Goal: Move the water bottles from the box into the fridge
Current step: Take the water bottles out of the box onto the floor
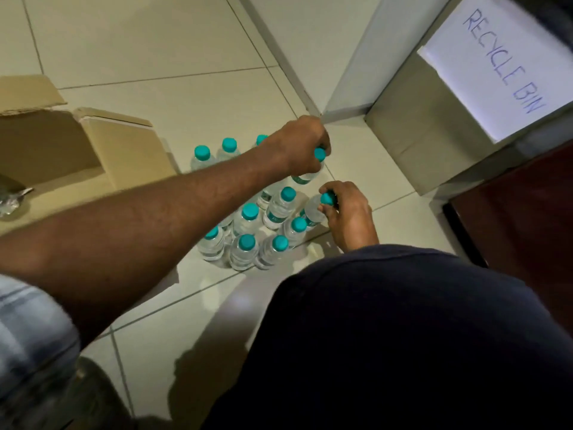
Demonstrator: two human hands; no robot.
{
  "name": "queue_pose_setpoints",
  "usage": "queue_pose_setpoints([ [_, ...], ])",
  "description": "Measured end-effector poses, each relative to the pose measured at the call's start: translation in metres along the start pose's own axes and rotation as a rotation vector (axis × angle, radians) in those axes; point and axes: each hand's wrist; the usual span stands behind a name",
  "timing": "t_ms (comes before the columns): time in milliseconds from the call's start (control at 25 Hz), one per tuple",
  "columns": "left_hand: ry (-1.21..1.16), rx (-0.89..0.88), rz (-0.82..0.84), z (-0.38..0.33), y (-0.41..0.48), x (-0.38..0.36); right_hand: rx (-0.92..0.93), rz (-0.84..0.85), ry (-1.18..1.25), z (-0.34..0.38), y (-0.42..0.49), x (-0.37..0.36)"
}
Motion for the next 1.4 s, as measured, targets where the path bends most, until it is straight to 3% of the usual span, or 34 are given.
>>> queue_pose_setpoints([
  [160,0.007,0.026,0.099,0.001,0.016,-0.024,-0.057,0.087,-0.017,-0.003,0.000,-0.005],
  [400,0.040,0.063,0.176,0.012,0.007,-0.051,-0.118,0.084,0.051,0.000,-0.001,-0.019],
  [800,-0.001,0.062,0.070,0.020,-0.015,-0.052,-0.096,0.154,0.092,0.003,0.012,0.005],
  [1120,0.009,0.218,-0.324,0.105,-0.090,0.024,0.348,0.031,0.079,0.104,0.049,-0.013],
  [1400,0.117,0.627,-0.688,0.210,-0.209,0.094,0.750,0.072,0.229,0.244,0.035,-0.079],
])
Point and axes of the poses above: each hand's wrist, its own y-axis towards the middle knuckle, its own x-axis out of the back of the hand, z = x × y, and after that the axes turned 2 degrees about -y, right-handed
